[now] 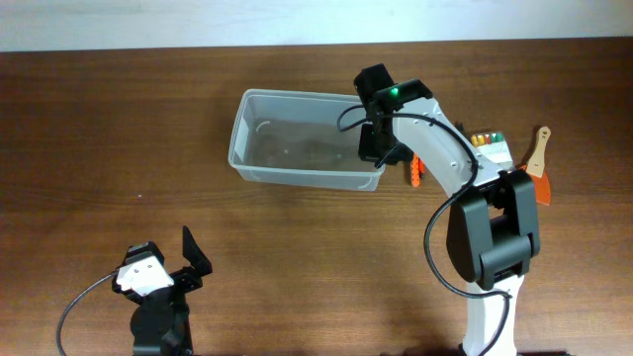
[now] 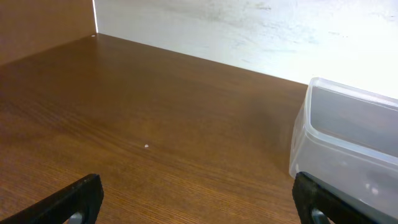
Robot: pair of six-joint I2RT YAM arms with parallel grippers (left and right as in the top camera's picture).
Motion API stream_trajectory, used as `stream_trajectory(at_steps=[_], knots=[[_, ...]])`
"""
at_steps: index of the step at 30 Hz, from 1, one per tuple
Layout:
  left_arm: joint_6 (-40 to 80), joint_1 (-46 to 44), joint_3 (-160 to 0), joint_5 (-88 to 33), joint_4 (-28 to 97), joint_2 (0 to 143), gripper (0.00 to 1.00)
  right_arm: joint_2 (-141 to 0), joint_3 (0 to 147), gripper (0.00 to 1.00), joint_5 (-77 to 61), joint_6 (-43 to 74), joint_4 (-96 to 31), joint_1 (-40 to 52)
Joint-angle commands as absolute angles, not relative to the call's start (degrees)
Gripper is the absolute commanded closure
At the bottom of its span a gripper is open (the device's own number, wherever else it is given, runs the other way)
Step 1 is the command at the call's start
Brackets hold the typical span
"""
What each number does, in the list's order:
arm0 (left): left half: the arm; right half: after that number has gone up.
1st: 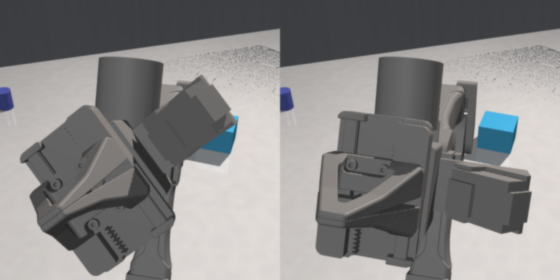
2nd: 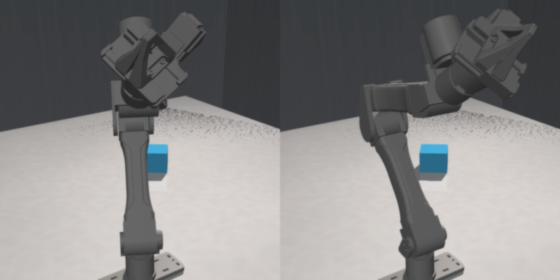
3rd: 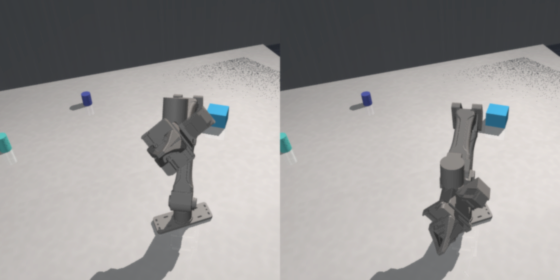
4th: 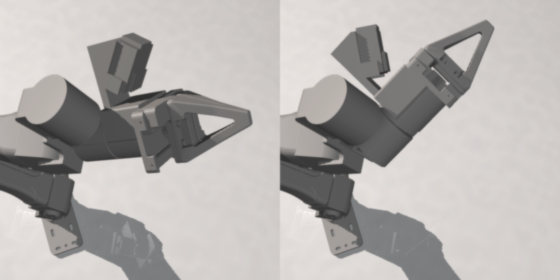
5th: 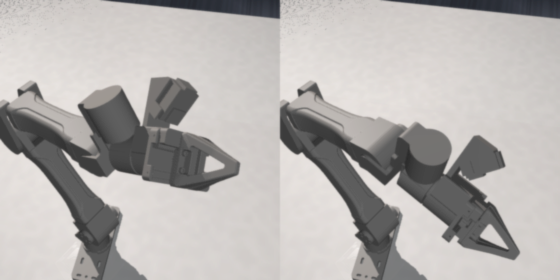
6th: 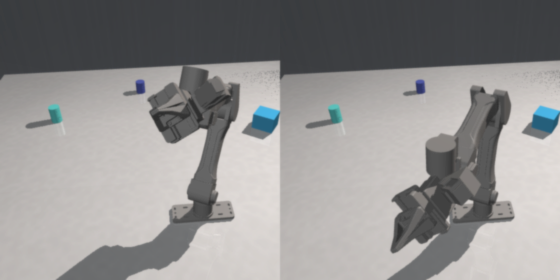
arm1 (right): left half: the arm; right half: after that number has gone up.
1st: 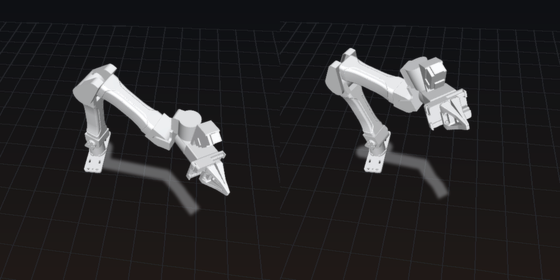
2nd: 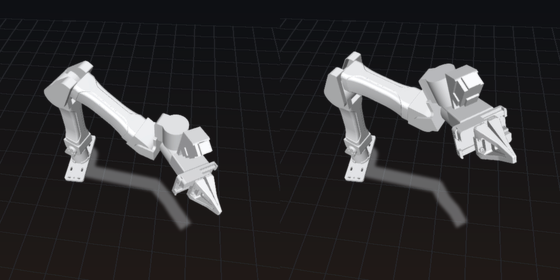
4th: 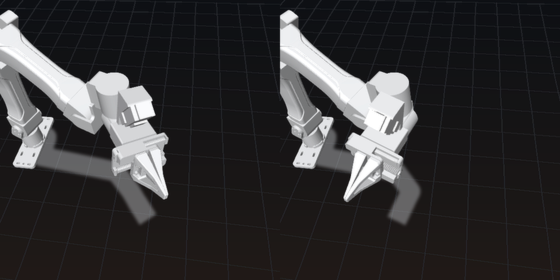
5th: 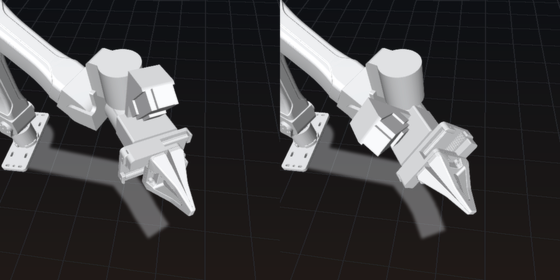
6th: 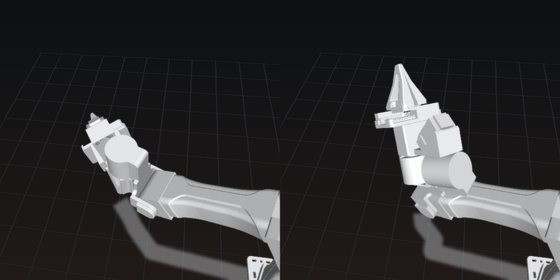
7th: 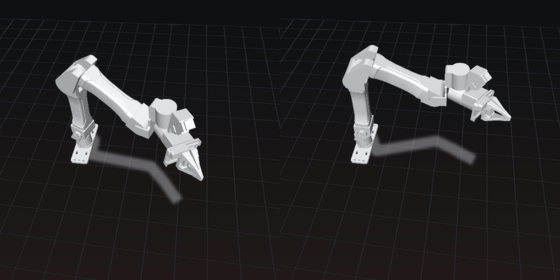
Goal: Pack container
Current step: 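Move right gripper to the wooden-handled scraper and grasp its handle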
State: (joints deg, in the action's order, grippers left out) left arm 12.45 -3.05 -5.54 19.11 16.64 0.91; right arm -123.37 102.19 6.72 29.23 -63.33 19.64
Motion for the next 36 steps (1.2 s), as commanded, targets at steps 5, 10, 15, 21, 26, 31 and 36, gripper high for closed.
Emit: stream_trajectory(at_steps=[5,10,15,21,26,31,36], knots=[[11.94,-3.27,-5.32,19.33,16.71,0.67,0.01,-124.49,101.16,0.96,11.97,21.21,-67.77,20.23],[11.94,-3.27,-5.32,19.33,16.71,0.67,0.01,-124.49,101.16,0.82,12.29,21.21,-67.61,20.23],[11.94,-3.27,-5.32,19.33,16.71,0.67,0.01,-122.91,102.00,0.23,15.86,21.21,-64.88,20.10],[11.94,-3.27,-5.32,19.33,16.71,0.67,0.01,-116.05,110.72,0.10,15.92,19.42,-64.95,17.93],[11.94,-3.27,-5.32,19.33,16.71,0.67,0.01,-110.78,112.99,0.02,15.92,18.94,-64.27,11.57],[11.94,-3.27,-5.32,19.33,16.71,0.67,0.01,-110.50,112.49,0.00,17.45,18.00,-62.30,-1.13],[11.94,-3.27,-5.32,19.33,16.71,0.67,0.01,-114.56,112.01,0.00,14.66,19.07,-61.93,-14.13]])
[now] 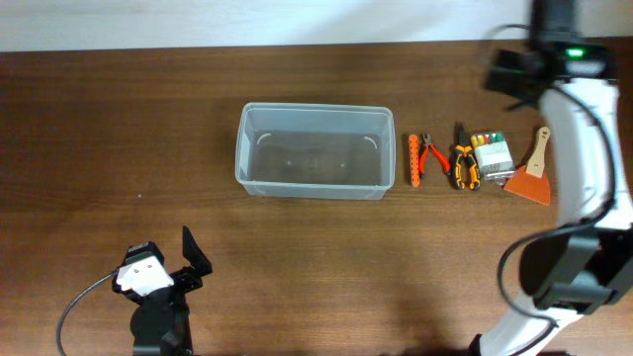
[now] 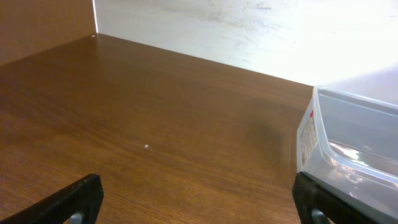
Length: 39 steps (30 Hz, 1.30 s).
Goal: Pack container
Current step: 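Move right gripper to the wooden-handled scraper and grasp its handle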
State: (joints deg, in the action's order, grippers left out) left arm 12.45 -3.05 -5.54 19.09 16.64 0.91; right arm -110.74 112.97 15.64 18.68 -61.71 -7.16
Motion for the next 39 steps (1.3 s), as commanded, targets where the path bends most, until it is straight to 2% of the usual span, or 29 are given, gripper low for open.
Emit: stream_trajectory(at_steps=[1,4,10,14,21,28,36,39], knots=[[11.94,-3.27,-5.32,19.31,16.71,0.67,0.01,-115.66,111.96,0.00,12.08,18.74,-61.93,-16.01],[11.94,-3.27,-5.32,19.31,16.71,0.67,0.01,-118.85,111.94,0.01,4.58,16.01,-62.28,-20.14],[11.94,-3.27,-5.32,19.33,16.71,0.67,0.01,-125.40,111.90,0.02,3.79,16.03,-63.07,-23.88],[11.94,-3.27,-5.32,19.33,16.71,0.67,0.01,-129.84,111.90,0.10,2.79,13.61,-64.93,-24.40],[11.94,-3.27,-5.32,19.33,16.71,0.67,0.01,-135.76,111.85,0.11,3.18,13.54,-63.83,-24.47],[11.94,-3.27,-5.32,19.33,16.71,0.67,0.01,-138.10,111.85,0.20,3.22,13.98,-62.15,-24.47],[11.94,-3.27,-5.32,19.31,16.71,0.67,0.01,-139.17,111.50,0.51,3.20,13.96,-62.30,-24.45],[11.94,-3.27,-5.32,19.33,16.71,0.67,0.01,-139.24,111.15,0.53,3.20,13.96,-62.50,-24.47]])
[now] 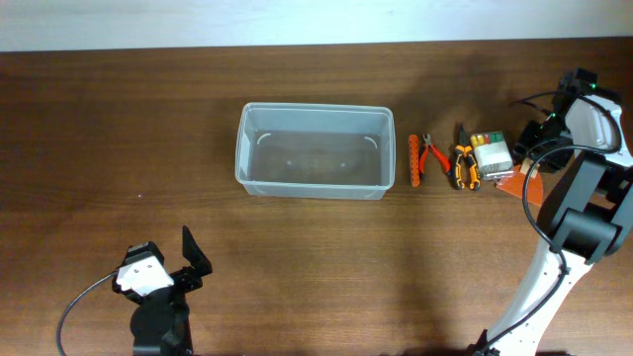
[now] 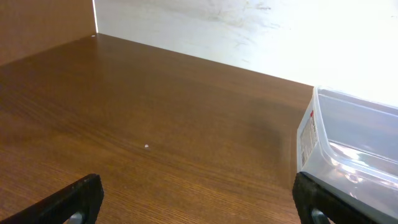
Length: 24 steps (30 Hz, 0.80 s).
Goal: Pack container
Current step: 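Move right gripper to the wooden-handled scraper and grasp its handle, then carry the scraper over the container and release it inside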
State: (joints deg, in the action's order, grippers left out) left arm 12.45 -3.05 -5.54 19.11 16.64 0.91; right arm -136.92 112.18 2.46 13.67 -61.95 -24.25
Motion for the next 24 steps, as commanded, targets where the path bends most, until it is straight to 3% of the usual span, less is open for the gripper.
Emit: stream_trajectory(at_steps=[1,5,9,14,18,24], knots=[[11.94,-3.27,-5.32,19.33,16.71,0.67,0.01,-139.24,111.15,0.54,3.22,13.96,-62.61,-24.47],[11.94,-3.27,-5.32,19.33,16.71,0.67,0.01,-139.22,111.61,0.59,3.22,13.96,-63.75,-24.47],[11.94,-3.27,-5.32,19.33,16.71,0.67,0.01,-138.06,114.13,0.79,3.22,13.96,-66.08,-24.47],[11.94,-3.27,-5.32,19.33,16.71,0.67,0.01,-132.35,120.62,0.83,3.16,14.22,-70.24,-23.46],[11.94,-3.27,-5.32,19.33,16.71,0.67,0.01,-126.76,126.21,0.92,0.12,14.37,-73.38,-20.73],[11.94,-3.27,-5.32,19.33,16.71,0.67,0.01,-117.14,131.83,0.96,-6.92,12.91,-75.64,-9.32]])
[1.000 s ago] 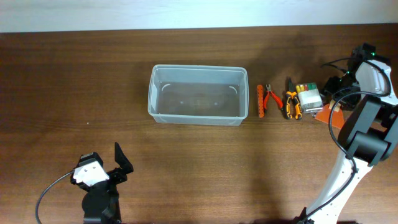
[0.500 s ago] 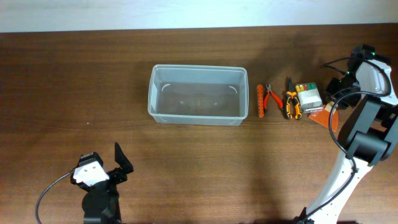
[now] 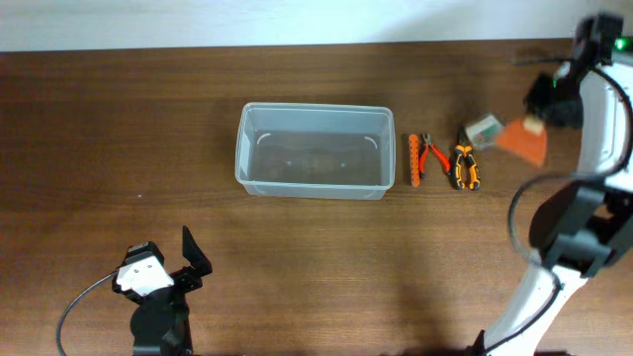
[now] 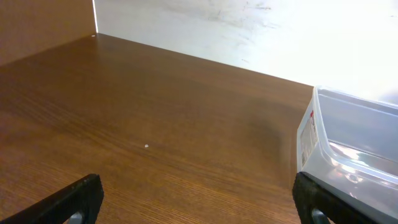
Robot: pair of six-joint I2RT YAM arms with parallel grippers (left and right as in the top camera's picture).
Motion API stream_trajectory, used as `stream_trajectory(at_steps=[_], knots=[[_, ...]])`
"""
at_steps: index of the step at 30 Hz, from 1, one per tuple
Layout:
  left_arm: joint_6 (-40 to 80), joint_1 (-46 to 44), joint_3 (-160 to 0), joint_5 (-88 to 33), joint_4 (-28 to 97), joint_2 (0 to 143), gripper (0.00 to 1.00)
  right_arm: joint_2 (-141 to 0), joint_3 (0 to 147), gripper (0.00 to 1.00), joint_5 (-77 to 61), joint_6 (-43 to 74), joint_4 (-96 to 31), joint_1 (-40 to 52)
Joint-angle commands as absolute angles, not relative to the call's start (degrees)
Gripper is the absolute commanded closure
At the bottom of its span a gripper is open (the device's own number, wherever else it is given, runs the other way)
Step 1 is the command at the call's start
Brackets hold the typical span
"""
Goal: Pack container
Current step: 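Carry the scraper over the container and release it inside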
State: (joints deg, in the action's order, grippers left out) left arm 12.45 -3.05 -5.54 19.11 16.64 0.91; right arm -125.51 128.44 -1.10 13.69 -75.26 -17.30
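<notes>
The clear plastic container (image 3: 312, 163) stands empty mid-table; its left end (image 4: 354, 155) shows in the left wrist view. Right of it lie an orange bar (image 3: 414, 161), red pliers (image 3: 430, 156) and orange-black pliers (image 3: 465, 166). My right gripper (image 3: 546, 102) is at the far right, shut on the wooden handle of an orange scraper (image 3: 521, 140) that looks raised and blurred. A small box of bits (image 3: 483, 129) sits tilted beside the blade; whether it is lifted I cannot tell. My left gripper (image 3: 183, 265) (image 4: 196, 205) rests open at the near left with nothing between its fingers.
The brown wooden table (image 3: 119, 119) ends at a pale wall along the back edge. The right arm's base and links (image 3: 569, 237) stand at the right side. The left arm's black cable (image 3: 84, 297) loops at the near left.
My right gripper was low at the scraper's handle; now it is higher and further back with the scraper in it. The bit box has shifted left and tilted. The left arm has not moved.
First my right gripper was at the container's right end, with the container skewed. Then the container stood straight and the arm was up at the far right. Then the gripper was down at the scraper, which it now holds above the table.
</notes>
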Motion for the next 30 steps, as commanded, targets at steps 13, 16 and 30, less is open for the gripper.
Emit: stream_trajectory(at_steps=[13,16,30], knots=[[11.94,-3.27,-5.32,19.33,16.71,0.67,0.01,-119.92,131.63,0.96,-0.40,-4.58,-74.52,22.79],[11.94,-3.27,-5.32,19.33,16.71,0.67,0.01,-123.61,131.46,0.96,-0.86,-12.03,-75.00,25.02],[11.94,-3.27,-5.32,19.33,16.71,0.67,0.01,-138.04,131.31,0.96,-2.11,-46.94,-74.56,26.52]])
